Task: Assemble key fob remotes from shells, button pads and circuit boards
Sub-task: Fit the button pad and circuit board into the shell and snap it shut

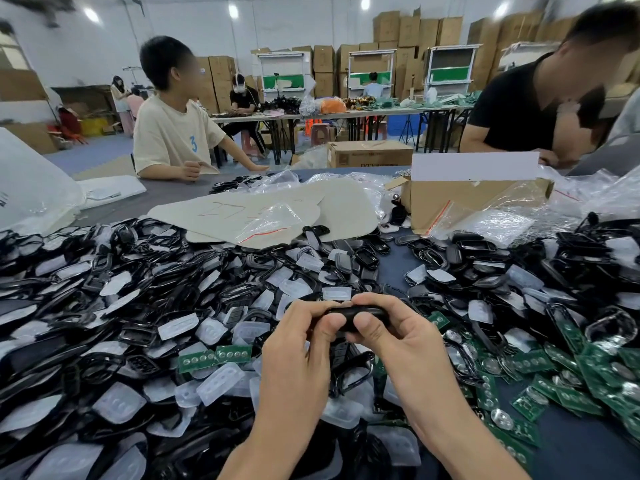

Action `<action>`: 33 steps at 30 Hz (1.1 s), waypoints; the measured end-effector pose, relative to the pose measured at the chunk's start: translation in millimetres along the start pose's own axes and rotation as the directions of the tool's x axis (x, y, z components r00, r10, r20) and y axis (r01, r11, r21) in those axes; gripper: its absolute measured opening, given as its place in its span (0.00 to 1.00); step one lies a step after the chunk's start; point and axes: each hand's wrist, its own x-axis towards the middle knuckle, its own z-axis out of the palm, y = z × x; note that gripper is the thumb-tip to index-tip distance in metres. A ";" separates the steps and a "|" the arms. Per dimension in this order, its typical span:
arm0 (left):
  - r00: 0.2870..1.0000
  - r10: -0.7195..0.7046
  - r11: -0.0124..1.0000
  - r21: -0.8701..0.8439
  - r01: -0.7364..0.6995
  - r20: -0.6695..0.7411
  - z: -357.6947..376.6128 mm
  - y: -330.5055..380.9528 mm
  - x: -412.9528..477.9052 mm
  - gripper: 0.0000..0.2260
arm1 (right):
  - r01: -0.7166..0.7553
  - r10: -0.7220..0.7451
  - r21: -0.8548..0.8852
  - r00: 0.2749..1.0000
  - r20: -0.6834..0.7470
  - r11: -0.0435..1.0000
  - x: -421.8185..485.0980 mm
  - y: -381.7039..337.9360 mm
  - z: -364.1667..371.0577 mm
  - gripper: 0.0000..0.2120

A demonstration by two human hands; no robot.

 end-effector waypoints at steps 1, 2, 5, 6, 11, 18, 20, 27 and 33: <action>0.999 0.039 0.999 0.023 -0.039 -0.009 -0.1 -0.8 0.5 0.04 | -0.001 0.001 0.010 1.000 -0.002 1.000 0.2 -0.1 0.3 0.08; 0.998 0.066 0.997 0.037 -0.065 -0.012 -0.2 -1.0 1.2 0.03 | -0.001 0.001 0.016 1.000 -0.002 1.000 0.2 0.2 0.8 0.08; 0.992 0.129 0.989 0.078 -0.128 -0.007 -1.4 -3.3 1.3 0.05 | -0.007 0.007 0.009 1.000 0.007 1.000 -0.3 0.8 1.8 0.08; 0.989 0.145 0.986 0.087 -0.144 -0.001 -1.8 -4.8 1.2 0.05 | -0.018 0.018 0.011 1.000 0.010 1.000 -0.3 1.4 1.7 0.08; 0.993 0.111 0.992 0.062 -0.114 0.047 -2.5 -8.2 3.4 0.07 | -0.086 0.081 0.132 0.996 0.049 0.987 1.5 4.0 -0.6 0.10; 0.994 -0.058 0.975 -0.210 0.076 0.091 1.6 -0.6 2.8 0.07 | -0.179 0.148 0.355 0.982 0.114 0.917 2.5 7.6 1.7 0.07; 0.991 -0.094 0.960 -0.256 0.116 0.098 1.6 0.8 2.7 0.07 | -0.195 0.163 0.384 0.980 0.114 0.903 2.1 8.5 2.3 0.08; 0.989 -0.093 0.955 -0.271 0.122 0.117 -3.2 4.2 4.8 0.06 | -0.209 0.170 0.390 0.976 0.134 0.897 1.7 7.7 2.1 0.09; 0.984 -0.115 0.949 -0.277 0.149 0.133 -4.4 6.3 6.3 0.05 | -0.148 0.121 0.312 0.987 0.103 0.938 2.5 7.0 1.1 0.07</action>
